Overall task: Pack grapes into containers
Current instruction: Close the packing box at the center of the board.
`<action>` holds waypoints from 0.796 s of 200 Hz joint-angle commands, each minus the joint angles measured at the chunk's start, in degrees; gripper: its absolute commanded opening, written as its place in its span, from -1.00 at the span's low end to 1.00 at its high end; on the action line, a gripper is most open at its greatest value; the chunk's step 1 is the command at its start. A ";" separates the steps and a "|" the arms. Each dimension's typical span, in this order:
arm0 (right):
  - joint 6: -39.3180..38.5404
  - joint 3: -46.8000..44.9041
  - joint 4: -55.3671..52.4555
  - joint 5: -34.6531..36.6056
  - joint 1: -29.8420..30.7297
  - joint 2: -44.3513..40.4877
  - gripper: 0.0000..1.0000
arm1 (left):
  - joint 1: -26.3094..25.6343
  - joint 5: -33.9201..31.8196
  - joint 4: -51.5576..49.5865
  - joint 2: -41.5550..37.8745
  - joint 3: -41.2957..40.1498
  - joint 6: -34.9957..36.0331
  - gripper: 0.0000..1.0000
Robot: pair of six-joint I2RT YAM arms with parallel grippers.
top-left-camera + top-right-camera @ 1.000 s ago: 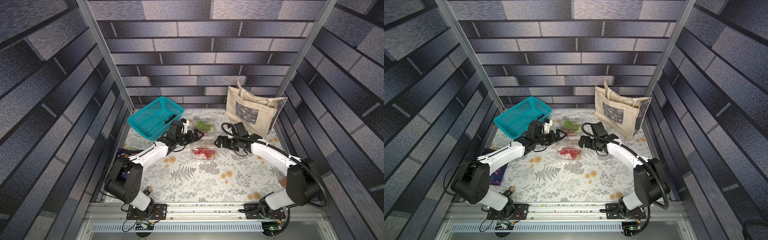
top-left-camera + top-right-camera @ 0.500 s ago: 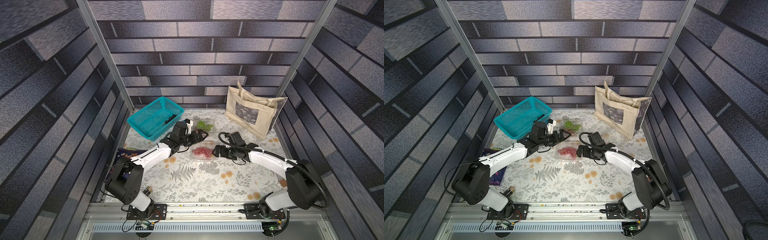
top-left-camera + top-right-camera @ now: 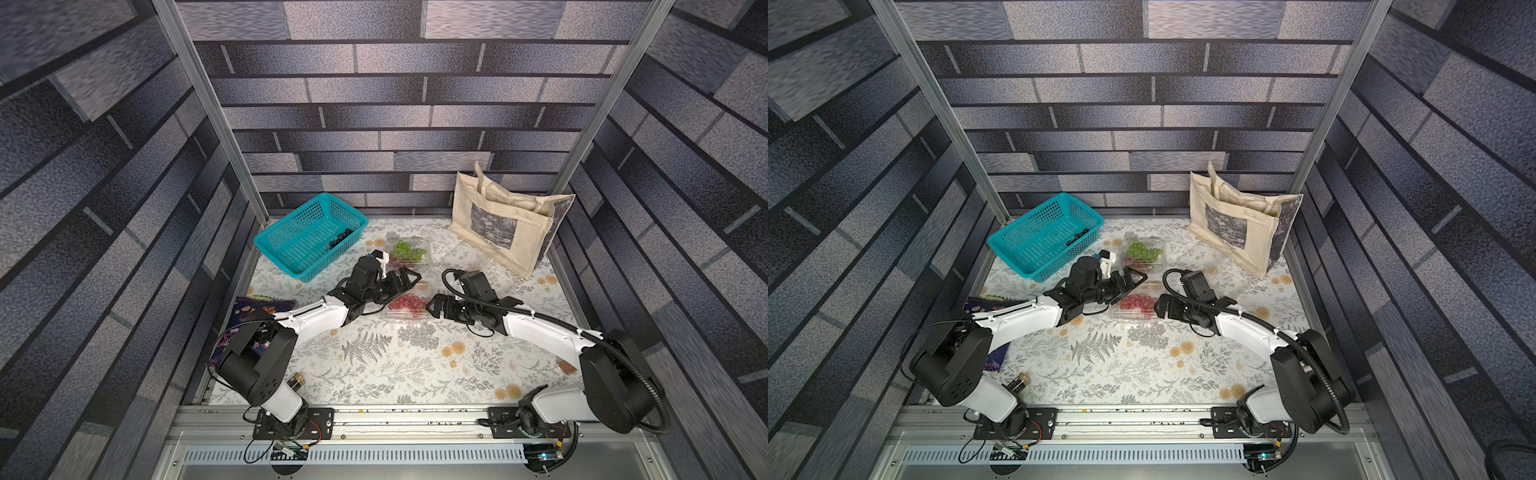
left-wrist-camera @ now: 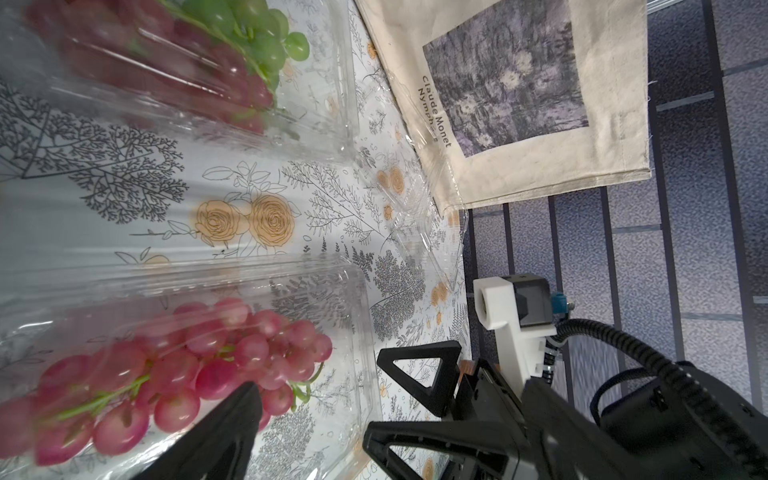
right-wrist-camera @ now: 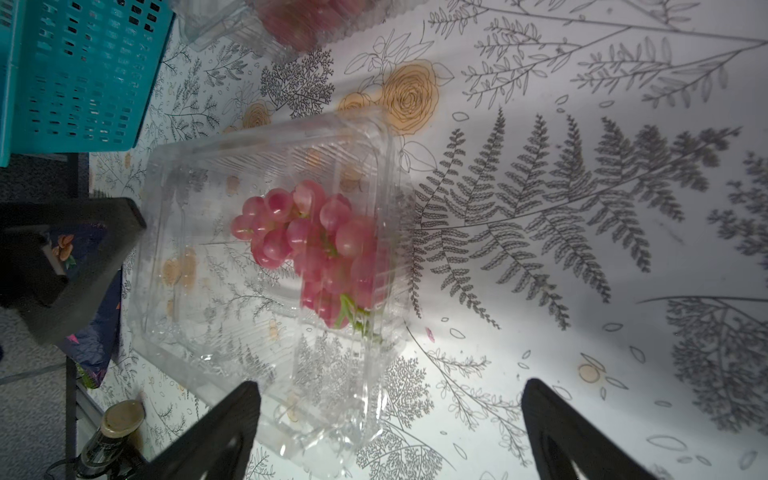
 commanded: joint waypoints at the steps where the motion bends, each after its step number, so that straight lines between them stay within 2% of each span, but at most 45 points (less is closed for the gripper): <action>1: 1.57 -2.22 3.64 -1.49 0.42 -1.37 1.00 | -0.60 -1.69 1.90 0.55 -1.05 -0.89 1.00; 60: 6.35 -11.55 18.65 -7.33 0.42 -5.03 1.00 | -1.01 -2.53 2.39 1.02 -2.13 -1.11 1.00; 91: 9.11 -15.85 25.38 -7.74 0.42 -6.05 0.90 | -1.66 -2.93 2.75 1.72 -2.36 -0.95 1.00; 159: 11.88 -21.13 35.22 -7.49 -0.49 -6.58 0.48 | -1.96 -3.22 2.12 2.41 -3.01 0.04 1.00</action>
